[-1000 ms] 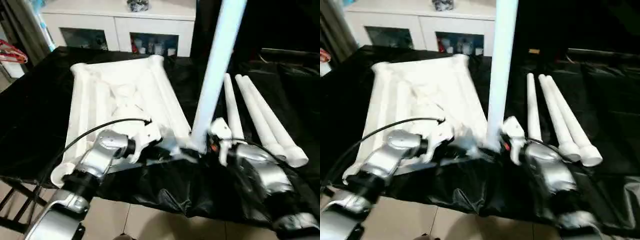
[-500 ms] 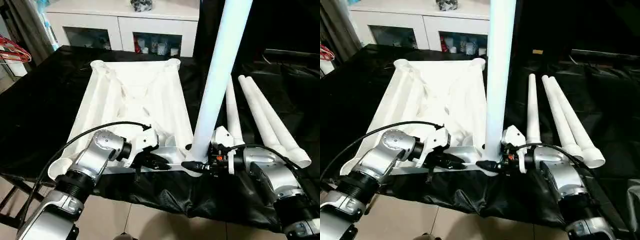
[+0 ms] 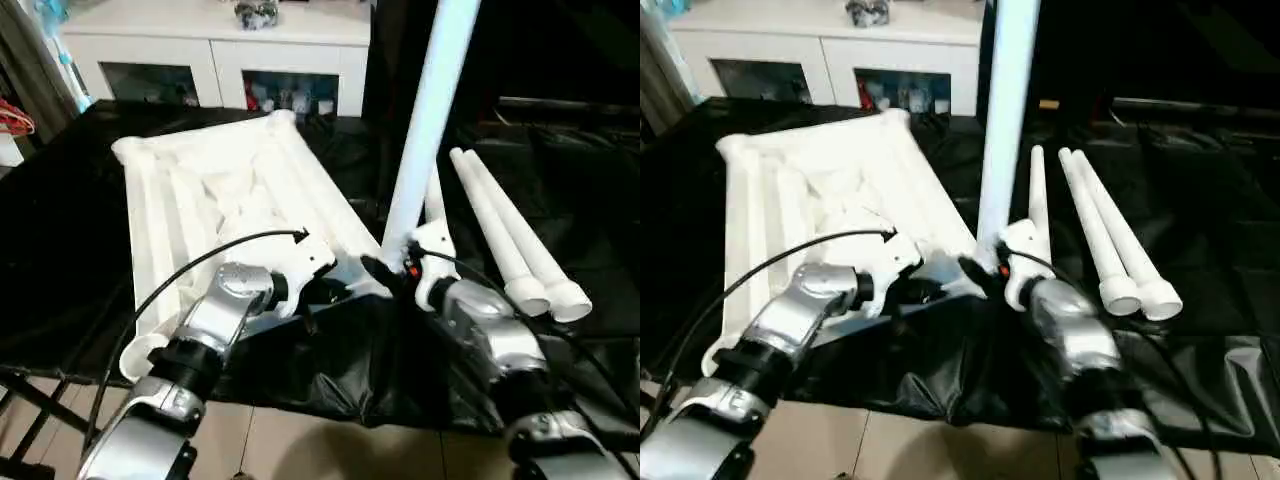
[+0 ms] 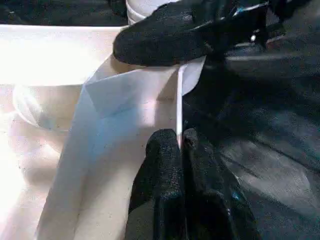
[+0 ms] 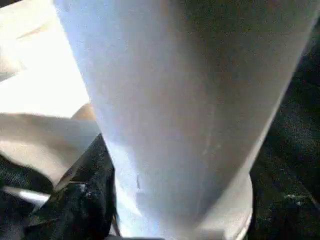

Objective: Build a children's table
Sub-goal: Rotate leg to tighten

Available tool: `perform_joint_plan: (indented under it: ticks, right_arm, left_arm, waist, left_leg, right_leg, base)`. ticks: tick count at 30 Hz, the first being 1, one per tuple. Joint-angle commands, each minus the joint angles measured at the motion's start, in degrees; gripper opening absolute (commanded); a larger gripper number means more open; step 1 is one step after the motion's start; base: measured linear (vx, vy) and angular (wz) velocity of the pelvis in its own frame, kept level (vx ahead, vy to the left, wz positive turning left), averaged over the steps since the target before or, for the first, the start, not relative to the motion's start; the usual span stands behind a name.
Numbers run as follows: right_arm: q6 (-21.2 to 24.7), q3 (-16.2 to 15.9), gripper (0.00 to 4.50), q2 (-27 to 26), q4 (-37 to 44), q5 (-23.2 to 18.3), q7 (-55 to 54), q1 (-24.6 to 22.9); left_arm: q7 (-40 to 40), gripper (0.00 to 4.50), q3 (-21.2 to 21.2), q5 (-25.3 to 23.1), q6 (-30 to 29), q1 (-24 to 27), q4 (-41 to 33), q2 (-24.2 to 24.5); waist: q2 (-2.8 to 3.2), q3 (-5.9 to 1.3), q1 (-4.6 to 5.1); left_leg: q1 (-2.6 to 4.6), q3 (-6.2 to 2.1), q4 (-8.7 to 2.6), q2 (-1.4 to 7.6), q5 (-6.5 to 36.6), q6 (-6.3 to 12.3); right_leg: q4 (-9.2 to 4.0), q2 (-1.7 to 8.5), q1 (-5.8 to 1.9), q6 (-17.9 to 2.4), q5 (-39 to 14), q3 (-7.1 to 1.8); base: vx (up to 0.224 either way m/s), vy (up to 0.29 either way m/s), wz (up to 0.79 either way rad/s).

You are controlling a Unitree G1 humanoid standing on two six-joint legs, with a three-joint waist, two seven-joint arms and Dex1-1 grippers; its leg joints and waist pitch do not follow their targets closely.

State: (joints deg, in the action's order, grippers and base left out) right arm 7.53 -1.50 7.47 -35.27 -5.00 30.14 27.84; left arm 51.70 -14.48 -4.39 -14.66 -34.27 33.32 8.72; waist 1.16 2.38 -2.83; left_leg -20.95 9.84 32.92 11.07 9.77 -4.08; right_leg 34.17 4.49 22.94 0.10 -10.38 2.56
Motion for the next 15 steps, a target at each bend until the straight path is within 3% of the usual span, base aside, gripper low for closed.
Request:
perform_joint_plan:
  ticks: [1,4,8,12,15]
  right_arm:
    - [1.2,-4.6,3.56,-4.9,-2.8,0.1,3.1,-0.2]
    - [0.6,-4.7,3.86,-4.3,-2.7,0.5,4.2,-0.2]
    - [-1.4,-5.9,3.93,-1.3,-1.4,0.3,9.0,-0.9]
    - [-2.1,-6.6,3.93,1.7,1.3,-1.0,16.8,-2.3]
    - [-1.4,-7.8,3.93,4.0,4.4,-2.2,22.8,-3.8]
  left_arm:
    - [-0.1,0.0,-1.7,1.2,2.1,-2.3,-1.9,-4.0]
    - [1.3,0.0,-2.2,1.2,3.2,-1.7,-2.1,-3.5]
    - [6.0,0.0,-4.0,2.1,4.1,0.2,-4.4,-1.4]
    - [11.5,0.0,-4.7,3.0,4.6,0.8,-5.9,1.0]
    - [14.7,0.0,-5.2,3.2,4.9,0.9,-6.1,2.7]
  waist:
    - [-0.67,-3.02,-0.19]
    - [-0.27,-2.9,-0.16]
    - [-0.35,-3.09,-0.21]
    - [-0.4,-3.46,-0.46]
    - [-0.28,-3.43,-0.8]
  left_leg:
    - [0.22,-0.29,-4.1,1.48,16.5,1.44]
    - [0.17,-0.32,-4.23,1.5,16.7,1.63]
    - [0.2,-0.31,-4.12,1.55,16.8,1.91]
    - [0.01,-0.03,-3.56,1.55,12.1,3.99]
    - [0.13,0.05,-3.51,1.71,11.0,5.2]
  right_leg:
    - [-4.88,3.18,-2.23,-10.6,-18.2,-1.87]
    - [-4.79,3.11,-2.3,-11.0,-17.2,-1.82]
    - [-4.72,3.16,-2.44,-11.2,-15.9,-1.86]
    - [-3.82,3.05,-2.85,-13.7,-7.1,-1.88]
    - [-3.58,2.97,-2.83,-14.9,-4.8,-1.79]
  base:
    - [0.0,0.0,0.0]
    - [0.0,0.0,0.0]
    - [0.0,0.0,0.0]
    - [0.0,0.0,0.0]
    - [0.0,0.0,0.0]
